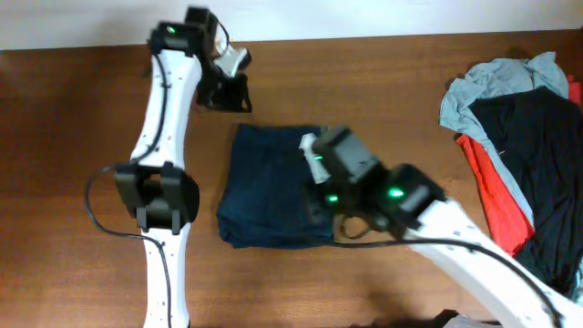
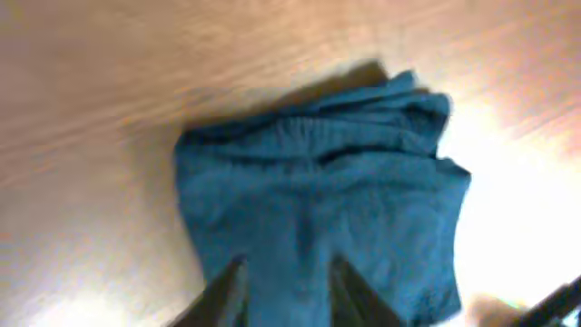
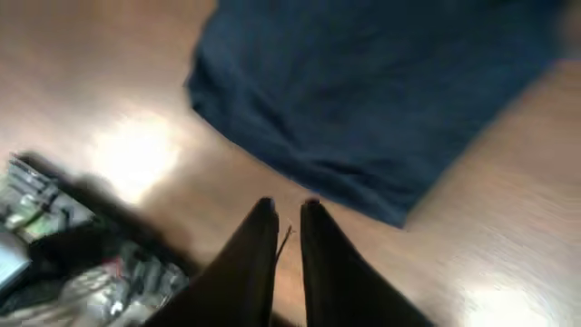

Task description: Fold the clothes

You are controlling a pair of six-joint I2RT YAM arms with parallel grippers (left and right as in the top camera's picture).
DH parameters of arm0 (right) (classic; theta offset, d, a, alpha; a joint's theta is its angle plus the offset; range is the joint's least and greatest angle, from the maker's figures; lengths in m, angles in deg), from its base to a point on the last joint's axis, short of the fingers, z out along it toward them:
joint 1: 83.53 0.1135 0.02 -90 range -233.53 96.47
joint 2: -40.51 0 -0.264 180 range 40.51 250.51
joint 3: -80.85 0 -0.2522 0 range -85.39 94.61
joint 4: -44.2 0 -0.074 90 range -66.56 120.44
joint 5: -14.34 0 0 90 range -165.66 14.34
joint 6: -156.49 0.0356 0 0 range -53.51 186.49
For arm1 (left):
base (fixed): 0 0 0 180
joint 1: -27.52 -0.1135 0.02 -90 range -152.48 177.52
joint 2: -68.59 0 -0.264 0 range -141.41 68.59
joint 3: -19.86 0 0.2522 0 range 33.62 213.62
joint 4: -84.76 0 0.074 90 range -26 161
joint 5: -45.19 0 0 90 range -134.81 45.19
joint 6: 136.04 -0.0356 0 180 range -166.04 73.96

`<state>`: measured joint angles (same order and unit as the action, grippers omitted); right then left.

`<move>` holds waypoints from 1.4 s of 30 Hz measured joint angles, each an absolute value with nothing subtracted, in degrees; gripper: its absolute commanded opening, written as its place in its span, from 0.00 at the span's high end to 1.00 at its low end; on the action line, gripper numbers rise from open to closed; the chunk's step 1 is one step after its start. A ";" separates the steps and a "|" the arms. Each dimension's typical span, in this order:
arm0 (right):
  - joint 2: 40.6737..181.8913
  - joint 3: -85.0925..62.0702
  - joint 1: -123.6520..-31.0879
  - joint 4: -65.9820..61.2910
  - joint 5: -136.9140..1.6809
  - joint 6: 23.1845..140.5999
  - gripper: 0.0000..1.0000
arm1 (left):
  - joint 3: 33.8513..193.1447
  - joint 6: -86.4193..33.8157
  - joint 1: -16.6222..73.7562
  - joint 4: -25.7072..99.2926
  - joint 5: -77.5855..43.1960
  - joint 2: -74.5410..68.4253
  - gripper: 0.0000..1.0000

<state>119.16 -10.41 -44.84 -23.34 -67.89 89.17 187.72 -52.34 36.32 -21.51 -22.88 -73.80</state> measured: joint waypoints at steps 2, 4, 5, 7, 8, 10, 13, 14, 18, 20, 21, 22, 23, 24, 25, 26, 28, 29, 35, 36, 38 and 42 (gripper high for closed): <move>116.67 -10.41 -46.15 -24.50 -69.94 88.34 0.72 | 194.85 -52.19 36.32 -24.70 -24.47 -73.58 0.54; 113.96 -10.41 -46.82 -25.72 -72.41 87.53 0.66 | 199.24 -51.62 36.32 -25.12 -25.83 -72.22 0.53; 112.74 -10.41 -46.93 -26.07 -73.66 87.29 0.60 | 200.14 -51.49 36.32 -25.27 -26.37 -71.00 0.52; 109.74 -10.41 -47.02 -27.08 -76.74 87.14 0.50 | 200.51 -51.32 36.32 -25.44 -27.62 -67.96 0.52; 108.19 -10.39 -47.04 -27.43 -78.18 86.90 0.46 | 200.51 -51.10 36.32 -25.47 -28.28 -66.15 0.52; 104.95 -10.41 -47.04 -27.82 -80.35 86.74 0.37 | 200.23 -50.97 36.34 -25.44 -29.78 -62.04 0.52; 99.95 -10.39 -47.04 -27.91 -82.49 86.22 0.31 | 196.58 -50.22 36.42 -25.44 -33.89 -53.01 0.52; 98.40 -10.39 -47.04 -27.97 -83.12 86.07 0.31 | 194.83 -49.81 36.47 -25.47 -35.60 -49.67 0.52; 92.93 -10.39 -47.02 -28.58 -86.93 86.64 0.23 | 183.92 -46.97 37.17 -25.38 -43.31 -34.21 0.52; 91.14 -10.39 -47.04 -28.96 -89.86 87.95 0.22 | 175.79 -45.09 37.43 -25.16 -46.37 -26.78 0.52; 90.53 -10.39 -47.04 -29.09 -91.21 89.00 0.20 | 170.92 -44.10 37.47 -25.03 -47.95 -23.16 0.52; 90.25 -10.39 -47.04 -29.15 -92.30 90.11 0.18 | 166.79 -43.14 37.47 -24.72 -49.17 -20.55 0.52; 90.20 -10.39 -47.11 -29.20 -93.11 91.05 0.15 | 162.46 -42.42 37.47 -23.76 -50.20 -18.24 0.52; 90.35 -10.39 -47.33 -29.22 -93.81 92.21 0.12 | 157.87 -41.77 37.47 -22.19 -51.14 -16.34 0.51; 90.68 -10.39 -47.90 -29.24 -94.16 93.26 0.10 | 153.37 -41.20 37.47 -20.48 -51.79 -14.92 0.51; 91.19 -10.39 -48.77 -29.42 -94.40 94.15 0.07 | 148.60 -40.83 37.47 -17.62 -52.06 -13.56 0.51; 92.85 -10.39 -51.41 -29.90 -94.56 95.62 0.05 | 140.12 -40.37 37.47 -12.86 -52.12 -12.55 0.46; 93.96 -10.39 -53.25 -30.09 -93.94 96.25 0.05 | 135.09 -40.65 37.47 -9.47 -51.49 -12.49 0.45; 102.38 -10.39 -69.77 -30.66 -81.48 94.33 0.02 | 113.45 -43.40 37.47 6.51 -46.92 -14.08 0.39; 103.99 -10.39 -72.57 -31.12 -79.12 93.41 0.03 | 111.18 -44.13 37.47 8.91 -45.57 -14.70 0.37; 107.53 -10.39 -77.82 -32.61 -74.62 91.33 0.09 | 108.06 -45.68 37.47 12.19 -42.53 -16.42 0.27; 114.33 -10.41 -85.21 -34.31 -67.87 86.81 0.13 | 106.09 -48.39 37.50 16.83 -36.52 -21.73 0.04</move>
<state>114.33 -10.41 -85.21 -34.31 -67.87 86.81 106.09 -48.39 37.50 16.83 -36.52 -21.73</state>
